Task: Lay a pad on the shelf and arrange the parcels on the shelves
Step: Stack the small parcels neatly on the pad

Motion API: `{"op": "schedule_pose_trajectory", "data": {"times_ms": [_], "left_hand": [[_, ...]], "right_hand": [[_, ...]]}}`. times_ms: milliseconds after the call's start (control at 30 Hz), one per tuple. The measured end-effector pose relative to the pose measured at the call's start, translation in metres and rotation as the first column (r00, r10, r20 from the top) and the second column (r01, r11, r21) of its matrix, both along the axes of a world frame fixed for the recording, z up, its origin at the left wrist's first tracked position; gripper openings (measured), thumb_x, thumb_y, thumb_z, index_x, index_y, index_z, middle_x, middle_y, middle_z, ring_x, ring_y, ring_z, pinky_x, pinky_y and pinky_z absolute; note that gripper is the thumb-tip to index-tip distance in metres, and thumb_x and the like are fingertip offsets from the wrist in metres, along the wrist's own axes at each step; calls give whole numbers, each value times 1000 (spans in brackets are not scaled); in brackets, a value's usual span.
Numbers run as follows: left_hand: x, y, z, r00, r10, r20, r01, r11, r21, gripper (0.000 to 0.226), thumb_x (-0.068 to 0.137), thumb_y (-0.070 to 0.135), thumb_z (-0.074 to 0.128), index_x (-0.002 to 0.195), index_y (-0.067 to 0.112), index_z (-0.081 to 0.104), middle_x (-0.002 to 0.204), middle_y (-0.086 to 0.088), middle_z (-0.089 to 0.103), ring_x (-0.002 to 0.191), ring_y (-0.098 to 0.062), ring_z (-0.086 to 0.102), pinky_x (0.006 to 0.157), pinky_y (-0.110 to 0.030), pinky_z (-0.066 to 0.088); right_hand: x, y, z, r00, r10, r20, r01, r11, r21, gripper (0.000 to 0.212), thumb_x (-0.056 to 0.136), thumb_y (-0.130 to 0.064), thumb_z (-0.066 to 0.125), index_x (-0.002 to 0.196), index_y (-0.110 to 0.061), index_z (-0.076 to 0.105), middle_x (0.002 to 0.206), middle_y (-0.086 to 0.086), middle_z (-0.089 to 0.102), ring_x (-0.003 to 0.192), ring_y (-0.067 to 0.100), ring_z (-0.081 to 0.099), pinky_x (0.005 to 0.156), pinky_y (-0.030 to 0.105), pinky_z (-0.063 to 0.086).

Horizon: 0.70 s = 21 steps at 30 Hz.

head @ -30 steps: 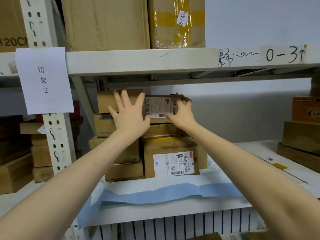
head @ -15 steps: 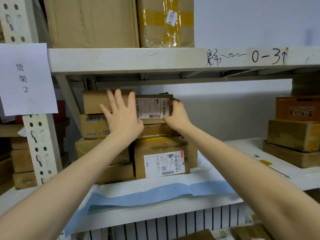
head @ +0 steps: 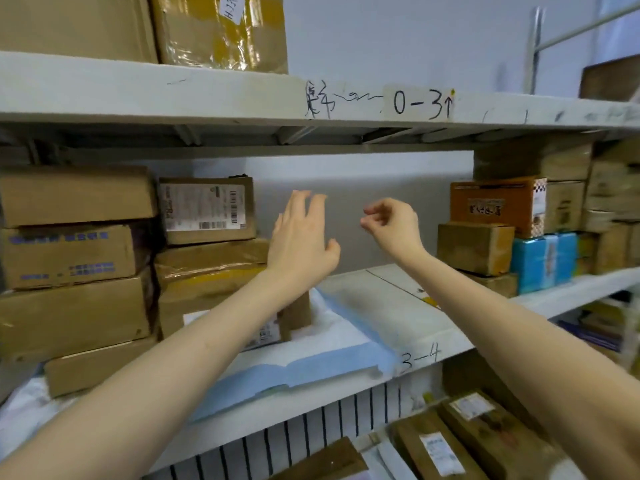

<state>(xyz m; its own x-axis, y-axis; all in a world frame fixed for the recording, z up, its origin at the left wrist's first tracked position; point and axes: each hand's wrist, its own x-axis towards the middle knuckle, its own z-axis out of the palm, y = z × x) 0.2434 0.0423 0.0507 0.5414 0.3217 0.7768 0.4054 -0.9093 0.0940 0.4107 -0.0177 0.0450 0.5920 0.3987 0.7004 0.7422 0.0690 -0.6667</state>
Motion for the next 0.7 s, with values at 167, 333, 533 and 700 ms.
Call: {"op": "schedule_pose_trajectory", "data": {"times_ms": [167,333,533,700], "left_hand": [[76,-29,-8,996,-84,-32,83,996,-34,63,81,24,59,137,11,35,141,-12,31,130,-31,37,103,-41,38],[160,-54,-16,993,-99,-62,91,988,-128,63,82,24,59,138,11,34,139,-11,32,127,-31,38,100,-38,38],[230,-68,-24,992,-53,-114,23,969,-246,60,84,24,58,138,13,34,139,-10,31,127,-29,39,89,-35,42],[248,-60,-33,988,34,-153,-84,938,-336,60,84,24,58,138,15,34,139,-9,31,128,-29,37,93,-38,43]], "right_hand": [[78,-56,-20,972,-229,54,231,973,-24,19,98,-31,51,92,-18,65,82,-5,67,76,10,64,76,36,56],[167,-93,-32,874,-471,119,485,859,-164,45,89,-26,64,128,-17,45,129,6,51,115,22,52,88,33,49],[249,-102,-45,812,-542,218,580,701,-415,88,80,-62,62,145,-15,25,143,12,34,129,30,38,96,41,45],[269,-92,-57,788,-501,357,615,631,-472,78,75,-66,64,133,-24,34,137,12,38,125,29,39,96,39,45]]}}
